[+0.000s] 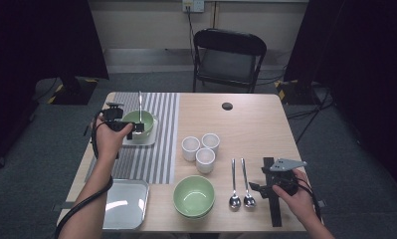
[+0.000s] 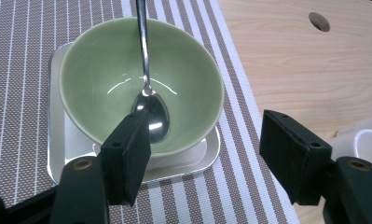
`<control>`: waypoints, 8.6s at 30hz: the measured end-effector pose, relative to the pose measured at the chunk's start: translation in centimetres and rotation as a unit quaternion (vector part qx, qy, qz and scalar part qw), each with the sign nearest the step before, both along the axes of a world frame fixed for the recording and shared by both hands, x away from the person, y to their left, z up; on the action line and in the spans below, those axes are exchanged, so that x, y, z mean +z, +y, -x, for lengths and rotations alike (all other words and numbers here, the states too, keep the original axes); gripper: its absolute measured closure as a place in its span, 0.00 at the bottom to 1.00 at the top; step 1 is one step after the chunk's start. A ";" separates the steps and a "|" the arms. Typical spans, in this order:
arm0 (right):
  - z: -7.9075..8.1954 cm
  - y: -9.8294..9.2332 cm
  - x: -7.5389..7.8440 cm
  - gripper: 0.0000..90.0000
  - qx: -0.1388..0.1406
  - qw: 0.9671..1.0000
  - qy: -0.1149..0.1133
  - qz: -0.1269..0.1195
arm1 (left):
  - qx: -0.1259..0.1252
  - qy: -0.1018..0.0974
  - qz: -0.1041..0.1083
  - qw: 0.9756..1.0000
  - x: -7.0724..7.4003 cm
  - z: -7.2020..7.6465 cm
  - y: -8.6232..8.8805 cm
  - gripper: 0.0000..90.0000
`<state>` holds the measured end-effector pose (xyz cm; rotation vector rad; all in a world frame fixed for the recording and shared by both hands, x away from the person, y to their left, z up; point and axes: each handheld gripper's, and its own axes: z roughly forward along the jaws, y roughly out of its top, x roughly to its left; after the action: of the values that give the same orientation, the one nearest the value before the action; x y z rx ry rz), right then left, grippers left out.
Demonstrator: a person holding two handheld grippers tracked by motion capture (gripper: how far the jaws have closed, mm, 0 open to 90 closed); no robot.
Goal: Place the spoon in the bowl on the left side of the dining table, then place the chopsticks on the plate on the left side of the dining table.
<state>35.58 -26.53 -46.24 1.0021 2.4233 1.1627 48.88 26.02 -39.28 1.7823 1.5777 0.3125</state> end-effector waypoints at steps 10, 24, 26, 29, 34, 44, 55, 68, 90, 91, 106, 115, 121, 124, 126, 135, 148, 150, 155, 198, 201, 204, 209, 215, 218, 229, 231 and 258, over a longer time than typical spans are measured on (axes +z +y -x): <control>0.3 -1.2 0.0 0.21 -0.011 1.000 -0.006 0.008 | -0.005 -0.003 0.002 1.000 0.0 0.5 -0.2 0.37; 0.3 -2.4 0.2 0.22 -0.028 0.999 -0.010 0.014 | -0.012 -0.001 0.010 1.000 0.2 1.3 -0.5 0.37; 0.2 -2.6 0.2 0.22 -0.032 0.999 -0.010 0.013 | -0.015 -0.002 0.007 1.000 0.3 1.4 -0.5 0.37; 0.2 -2.9 0.2 0.23 -0.038 0.999 -0.010 0.018 | -0.016 -0.004 0.007 1.000 0.3 1.6 -0.6 0.37; 0.3 -3.4 0.2 0.23 -0.050 0.998 -0.013 0.019 | -0.020 -0.003 0.009 1.000 0.0 2.0 -0.8 0.37; 0.3 -4.3 0.1 0.26 -0.090 0.995 -0.020 0.029 | -0.034 -0.002 0.006 0.999 -0.6 3.0 -1.2 0.37; 0.2 -4.9 -0.1 0.31 -0.110 0.993 -0.018 0.031 | -0.040 -0.003 0.006 0.999 -1.2 3.7 -1.4 0.37; 0.1 -5.2 -0.4 0.43 -0.145 0.989 -0.003 0.025 | -0.048 -0.007 0.005 0.999 -2.0 4.5 -1.8 0.38; -0.3 -5.7 -1.2 0.72 -0.183 0.982 0.040 0.013 | -0.060 -0.004 0.001 0.998 -3.0 5.5 -2.2 0.38; -0.3 -5.8 -1.2 0.72 -0.184 0.982 0.042 0.013 | -0.063 -0.003 -0.002 0.998 -3.0 5.6 -2.3 0.38; -0.6 -5.7 -1.8 0.78 -0.190 0.980 0.060 0.018 | -0.059 -0.003 0.010 0.998 -3.8 6.4 -2.0 0.37; -0.6 -5.4 -1.9 0.80 -0.184 0.981 0.062 0.025 | -0.059 -0.001 0.010 0.998 -4.3 6.7 -2.0 0.37; -0.6 -5.3 -1.9 0.82 -0.183 0.981 0.064 0.025 | -0.064 0.001 0.007 0.998 -4.7 6.8 -2.3 0.37; -0.6 -5.4 -1.9 0.82 -0.184 0.980 0.064 0.026 | -0.063 0.003 0.007 0.998 -4.8 6.8 -2.4 0.37; -0.7 -5.4 -1.9 0.82 -0.184 0.980 0.065 0.024 | -0.063 0.004 0.008 0.998 -4.9 6.9 -2.4 0.37; -0.7 -5.5 -1.9 0.83 -0.186 0.980 0.070 0.024 | -0.061 0.002 0.009 0.998 -5.2 7.1 -2.4 0.37; -1.0 -5.8 -2.0 0.88 -0.190 0.978 0.081 0.026 | -0.061 0.003 0.011 0.998 -5.6 7.5 -2.3 0.37; -1.1 -5.9 -2.0 0.89 -0.194 0.977 0.081 0.028 | -0.062 -0.001 0.010 0.998 -5.6 7.4 -2.1 0.37; -1.2 -6.1 -1.9 0.89 -0.198 0.976 0.085 0.031 | -0.061 -0.003 0.012 0.998 -5.5 7.5 -2.0 0.37; -1.8 -7.3 -1.7 0.91 -0.210 0.971 0.114 0.018 | -0.052 -0.007 0.022 0.998 -6.1 8.3 -1.2 0.37; -2.0 -7.3 -1.6 0.92 -0.211 0.970 0.121 0.018 | -0.052 -0.008 0.020 0.998 -6.1 8.3 -1.2 0.37; -2.3 -7.4 -1.6 0.94 -0.210 0.970 0.119 0.024 | -0.051 -0.009 0.017 0.999 -6.1 8.4 -1.4 0.37; -2.7 -7.4 -1.6 0.95 -0.223 0.967 0.116 0.025 | -0.054 -0.016 0.016 0.998 -5.8 8.5 -1.6 0.38; -3.1 -7.8 -1.8 0.84 -0.243 0.961 0.129 -0.017 | -0.057 -0.019 0.013 0.998 -5.7 8.6 -1.8 0.38; -3.2 -7.7 -1.9 0.87 -0.255 0.960 0.117 -0.015 | -0.058 -0.019 0.011 0.998 -5.6 8.7 -1.8 0.38; -3.9 -7.0 -2.1 0.94 -0.279 0.955 0.097 -0.004 | -0.057 -0.015 0.016 0.998 -5.7 8.8 -1.8 0.38; -4.0 -7.1 -2.1 0.95 -0.282 0.954 0.105 -0.008 | -0.057 -0.015 0.015 0.998 -5.7 8.9 -1.8 0.38; -4.6 -5.9 -1.4 0.97 -0.284 0.951 0.109 0.052 | -0.058 -0.023 0.028 0.998 -5.1 9.1 -1.4 0.37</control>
<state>40.16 -32.44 -47.65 1.7149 2.0844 0.7447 39.80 24.64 -44.33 1.8021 1.4314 0.2493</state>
